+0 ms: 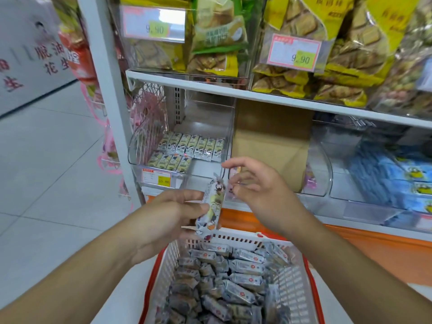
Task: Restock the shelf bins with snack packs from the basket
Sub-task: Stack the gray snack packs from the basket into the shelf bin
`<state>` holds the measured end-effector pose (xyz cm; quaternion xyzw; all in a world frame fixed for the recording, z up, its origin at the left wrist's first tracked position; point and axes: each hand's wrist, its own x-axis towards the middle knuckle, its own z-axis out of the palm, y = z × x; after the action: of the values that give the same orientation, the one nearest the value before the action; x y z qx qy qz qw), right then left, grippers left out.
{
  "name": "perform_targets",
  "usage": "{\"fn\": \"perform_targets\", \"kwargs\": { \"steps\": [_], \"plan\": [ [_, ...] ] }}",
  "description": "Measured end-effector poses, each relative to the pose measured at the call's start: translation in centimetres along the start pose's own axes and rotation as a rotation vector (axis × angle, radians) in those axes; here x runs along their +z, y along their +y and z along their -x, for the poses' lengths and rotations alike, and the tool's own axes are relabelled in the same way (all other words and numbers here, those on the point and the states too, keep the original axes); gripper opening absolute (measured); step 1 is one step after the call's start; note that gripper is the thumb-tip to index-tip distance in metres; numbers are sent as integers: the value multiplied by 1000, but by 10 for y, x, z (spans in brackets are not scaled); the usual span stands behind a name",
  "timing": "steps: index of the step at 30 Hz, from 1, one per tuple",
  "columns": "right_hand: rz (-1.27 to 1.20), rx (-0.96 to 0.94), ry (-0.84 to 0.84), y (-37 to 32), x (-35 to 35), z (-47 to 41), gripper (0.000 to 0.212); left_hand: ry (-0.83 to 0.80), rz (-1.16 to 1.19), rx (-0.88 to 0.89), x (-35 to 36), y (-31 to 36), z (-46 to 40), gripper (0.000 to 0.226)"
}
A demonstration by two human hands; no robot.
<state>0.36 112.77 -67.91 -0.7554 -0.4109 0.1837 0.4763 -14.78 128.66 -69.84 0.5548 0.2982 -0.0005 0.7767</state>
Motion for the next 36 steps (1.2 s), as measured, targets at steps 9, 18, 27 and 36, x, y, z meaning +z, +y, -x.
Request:
{"fn": "perform_targets", "kwargs": {
  "steps": [9,18,27,36],
  "plan": [
    [348,-170,-40,8,7,-7,35,-138,100,36,-6,15,-3,33],
    [497,-125,29,-7,41,4,41,2,116,92,-20,11,-6,48],
    [408,-146,-64,-25,56,12,55,254,-222,227,-25,7,-9,63],
    [383,-61,-77,-21,67,2,81,174,-271,182,-33,10,-17,47]
  ]
}}
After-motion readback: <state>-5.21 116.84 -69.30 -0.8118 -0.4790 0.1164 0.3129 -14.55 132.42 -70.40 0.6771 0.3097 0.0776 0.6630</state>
